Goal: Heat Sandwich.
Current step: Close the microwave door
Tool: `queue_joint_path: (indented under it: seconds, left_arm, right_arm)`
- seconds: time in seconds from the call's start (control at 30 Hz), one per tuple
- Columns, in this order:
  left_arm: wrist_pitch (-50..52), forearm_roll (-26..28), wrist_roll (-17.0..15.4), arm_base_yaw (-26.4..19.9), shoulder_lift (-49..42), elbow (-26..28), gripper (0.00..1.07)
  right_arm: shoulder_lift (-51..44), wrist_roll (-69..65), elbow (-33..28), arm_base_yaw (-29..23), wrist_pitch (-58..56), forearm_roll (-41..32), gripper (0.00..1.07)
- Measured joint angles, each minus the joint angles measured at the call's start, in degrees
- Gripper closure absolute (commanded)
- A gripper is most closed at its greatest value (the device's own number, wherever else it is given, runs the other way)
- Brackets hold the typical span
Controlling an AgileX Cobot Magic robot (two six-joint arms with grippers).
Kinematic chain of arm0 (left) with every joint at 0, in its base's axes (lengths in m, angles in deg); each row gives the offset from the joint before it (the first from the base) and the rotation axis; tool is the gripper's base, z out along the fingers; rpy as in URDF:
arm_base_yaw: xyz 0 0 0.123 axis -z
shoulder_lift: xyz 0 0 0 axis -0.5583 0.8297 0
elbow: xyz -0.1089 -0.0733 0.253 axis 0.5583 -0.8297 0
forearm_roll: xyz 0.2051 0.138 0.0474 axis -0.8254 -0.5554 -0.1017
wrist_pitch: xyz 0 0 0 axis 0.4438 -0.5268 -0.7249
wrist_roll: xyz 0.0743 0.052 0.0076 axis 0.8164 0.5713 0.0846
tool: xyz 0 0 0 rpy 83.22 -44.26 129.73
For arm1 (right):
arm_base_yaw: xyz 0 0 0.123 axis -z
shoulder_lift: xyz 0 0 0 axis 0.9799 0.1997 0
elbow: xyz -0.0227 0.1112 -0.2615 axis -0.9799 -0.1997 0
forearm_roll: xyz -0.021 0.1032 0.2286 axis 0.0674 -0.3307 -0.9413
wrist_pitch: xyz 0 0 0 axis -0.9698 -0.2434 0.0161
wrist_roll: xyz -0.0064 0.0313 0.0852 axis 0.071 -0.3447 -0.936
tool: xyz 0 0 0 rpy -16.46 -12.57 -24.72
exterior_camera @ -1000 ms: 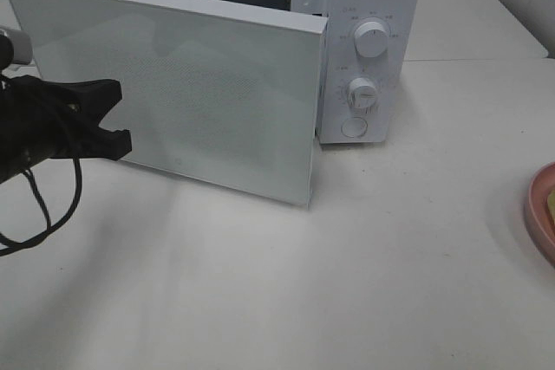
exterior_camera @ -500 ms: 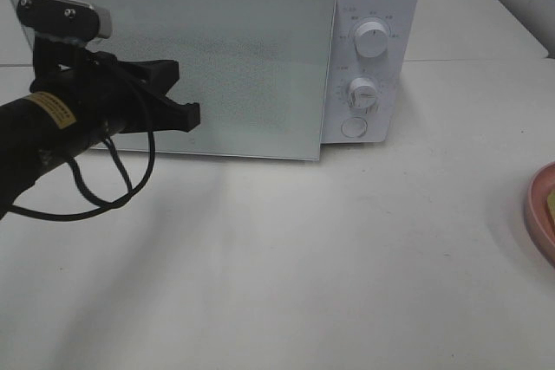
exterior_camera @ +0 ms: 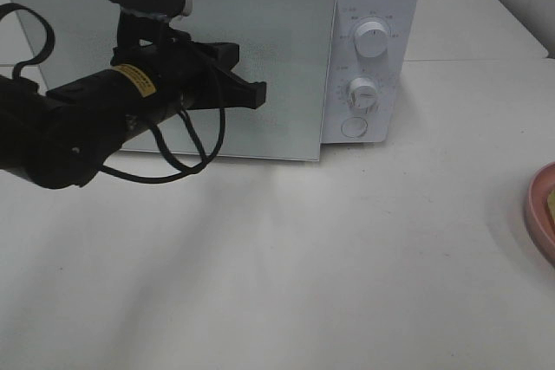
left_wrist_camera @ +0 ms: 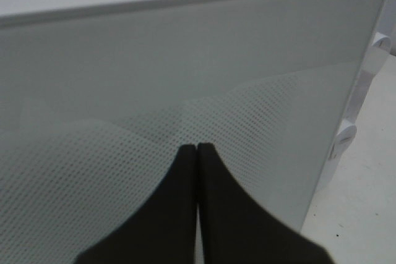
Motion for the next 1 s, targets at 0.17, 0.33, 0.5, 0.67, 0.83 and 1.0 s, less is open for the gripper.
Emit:
queue_joint_path:
  seconds: [0.17, 0.33, 0.5, 0.67, 0.83, 1.0]
  left_arm:
    - [-1.43, 5.5, 4.64, 2.06, 2.81, 4.76, 1.07]
    - [-3.5, 7.73, 6.13, 2.41, 4.98, 8.65, 1.07]
    - [-6.3, 8.02, 6.42, 3.15, 6.42, 11.4, 1.07]
    - [-7.91, 8.08, 7.68, 3.27, 8.08, 14.38, 1.07]
    - [-9.4, 8.19, 9.34, 3.78, 10.03, 16.84, 1.07]
    - [-10.26, 10.49, 10.03, 3.61, 11.4, 19.25, 1.07]
  right_arm:
    - [0.0, 0.0, 0.0, 0.0, 0.0, 0.0, 0.31]
    - [0.0, 0.0, 0.0, 0.0, 0.0, 0.0, 0.31]
    - [0.0, 0.0, 0.0, 0.0, 0.0, 0.0, 0.31]
    - [0.0, 0.0, 0.0, 0.0, 0.0, 0.0, 0.31]
    - [0.0, 0.0, 0.0, 0.0, 0.0, 0.0, 0.31]
    - [0.0, 0.0, 0.0, 0.0, 0.0, 0.0, 0.31]
